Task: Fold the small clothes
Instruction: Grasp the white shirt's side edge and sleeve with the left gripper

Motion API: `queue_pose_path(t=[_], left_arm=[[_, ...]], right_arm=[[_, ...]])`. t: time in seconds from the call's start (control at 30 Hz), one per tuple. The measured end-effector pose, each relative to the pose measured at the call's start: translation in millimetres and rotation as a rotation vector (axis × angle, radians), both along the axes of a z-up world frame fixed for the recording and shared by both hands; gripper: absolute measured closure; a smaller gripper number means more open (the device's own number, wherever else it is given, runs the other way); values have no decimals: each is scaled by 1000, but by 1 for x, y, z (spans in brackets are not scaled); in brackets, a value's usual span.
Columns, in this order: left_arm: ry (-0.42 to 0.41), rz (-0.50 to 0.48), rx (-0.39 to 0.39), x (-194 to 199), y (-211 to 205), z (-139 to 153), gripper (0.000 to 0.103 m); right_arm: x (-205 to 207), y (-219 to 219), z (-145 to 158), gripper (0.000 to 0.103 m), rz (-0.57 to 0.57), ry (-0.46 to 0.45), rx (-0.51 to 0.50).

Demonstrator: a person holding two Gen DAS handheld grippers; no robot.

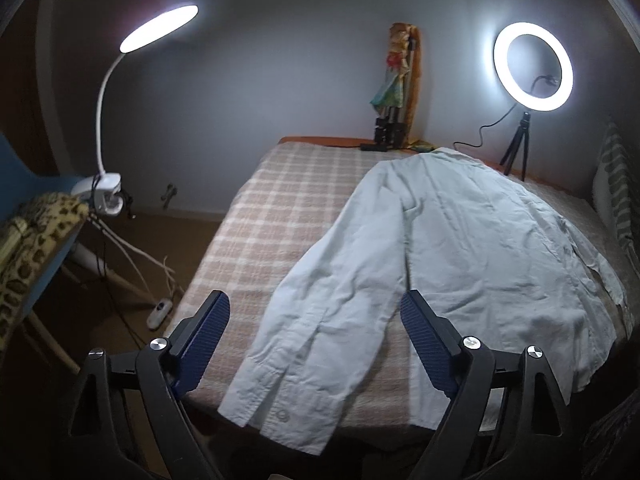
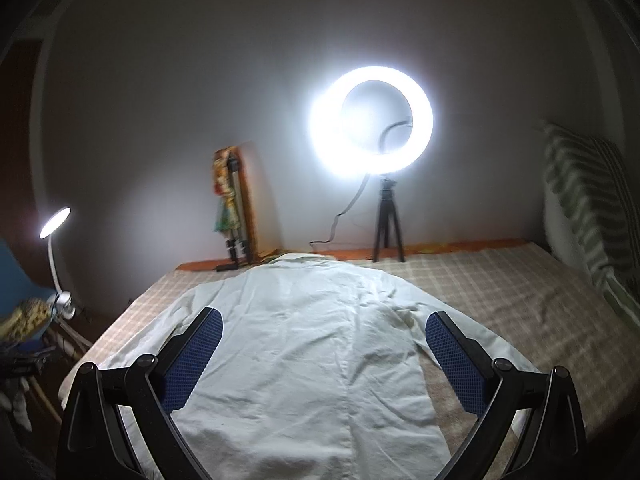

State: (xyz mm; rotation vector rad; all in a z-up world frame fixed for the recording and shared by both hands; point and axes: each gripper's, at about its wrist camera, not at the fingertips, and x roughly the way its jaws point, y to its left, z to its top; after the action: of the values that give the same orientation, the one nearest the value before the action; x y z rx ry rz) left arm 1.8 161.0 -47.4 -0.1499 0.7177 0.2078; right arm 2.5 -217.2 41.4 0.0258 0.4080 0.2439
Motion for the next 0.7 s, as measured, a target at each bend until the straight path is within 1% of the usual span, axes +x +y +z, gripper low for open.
queue_pose_path(t=[0.07, 0.13, 0.2, 0.27, 0.37, 0.43, 0.5, 0.63, 0.7], left_arm=[[41, 19, -51, 3, 19, -14, 26], [78, 29, -116, 6, 35, -27, 40], [121, 38, -152, 10, 47, -40, 40], [155, 43, -166, 12, 55, -50, 40], [184, 66, -180, 12, 67, -62, 40], [201, 74, -232, 12, 74, -70, 40], [225, 72, -280, 13, 75, -79, 40], [278, 69, -272, 18, 68, -94, 40], [288, 67, -267, 20, 63, -98, 42]], right_arm=[[5, 19, 0, 0, 51, 26, -52], [14, 38, -3, 0, 93, 70, -114], [23, 55, -5, 0, 113, 102, -158], [32, 68, -5, 0, 130, 107, -169], [46, 82, -5, 0, 192, 132, -118], [58, 92, -6, 0, 231, 167, -82], [64, 103, -8, 0, 260, 183, -72], [75, 127, -16, 0, 301, 187, -101], [78, 133, -23, 0, 319, 210, -103]])
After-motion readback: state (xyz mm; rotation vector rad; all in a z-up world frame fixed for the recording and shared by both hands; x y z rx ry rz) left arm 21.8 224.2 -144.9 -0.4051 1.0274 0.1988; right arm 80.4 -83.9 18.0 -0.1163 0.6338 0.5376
